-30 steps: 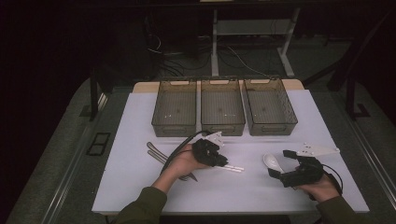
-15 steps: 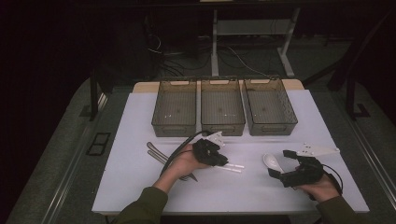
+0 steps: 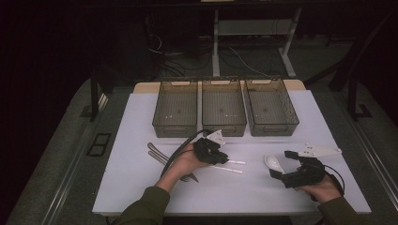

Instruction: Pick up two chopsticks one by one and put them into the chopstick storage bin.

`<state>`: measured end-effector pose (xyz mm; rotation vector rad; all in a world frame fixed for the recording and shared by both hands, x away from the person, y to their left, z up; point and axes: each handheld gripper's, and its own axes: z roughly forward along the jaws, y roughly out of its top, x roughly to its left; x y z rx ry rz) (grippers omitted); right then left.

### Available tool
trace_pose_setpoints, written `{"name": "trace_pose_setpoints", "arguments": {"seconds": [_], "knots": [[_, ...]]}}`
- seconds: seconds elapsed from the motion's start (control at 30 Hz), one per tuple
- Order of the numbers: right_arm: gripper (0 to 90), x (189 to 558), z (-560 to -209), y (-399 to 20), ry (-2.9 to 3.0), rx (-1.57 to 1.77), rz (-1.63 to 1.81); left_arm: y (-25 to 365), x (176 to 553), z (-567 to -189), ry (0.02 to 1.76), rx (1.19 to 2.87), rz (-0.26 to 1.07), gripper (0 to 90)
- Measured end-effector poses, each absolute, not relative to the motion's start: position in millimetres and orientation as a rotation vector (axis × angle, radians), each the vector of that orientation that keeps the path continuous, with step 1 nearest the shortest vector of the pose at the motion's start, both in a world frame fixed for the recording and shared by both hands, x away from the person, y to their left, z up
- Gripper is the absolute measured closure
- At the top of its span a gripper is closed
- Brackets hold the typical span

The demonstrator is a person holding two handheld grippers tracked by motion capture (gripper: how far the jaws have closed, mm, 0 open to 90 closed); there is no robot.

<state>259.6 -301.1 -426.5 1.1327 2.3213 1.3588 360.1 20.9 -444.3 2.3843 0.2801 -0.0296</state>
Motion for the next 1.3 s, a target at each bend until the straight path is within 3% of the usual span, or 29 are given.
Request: {"name": "trace_pose_setpoints", "arguments": {"seconds": [0.63, 1.3], "knots": [[0.7, 259, -426, -301, 2.321, 1.136, 1.361, 22, 364, -445, 0.266, 2.386, 0.057, 80.2], [0.7, 259, -426, -301, 2.322, 1.134, 1.364, 39, 369, -448, 0.284, 2.364, 0.043, 80.3]]}}
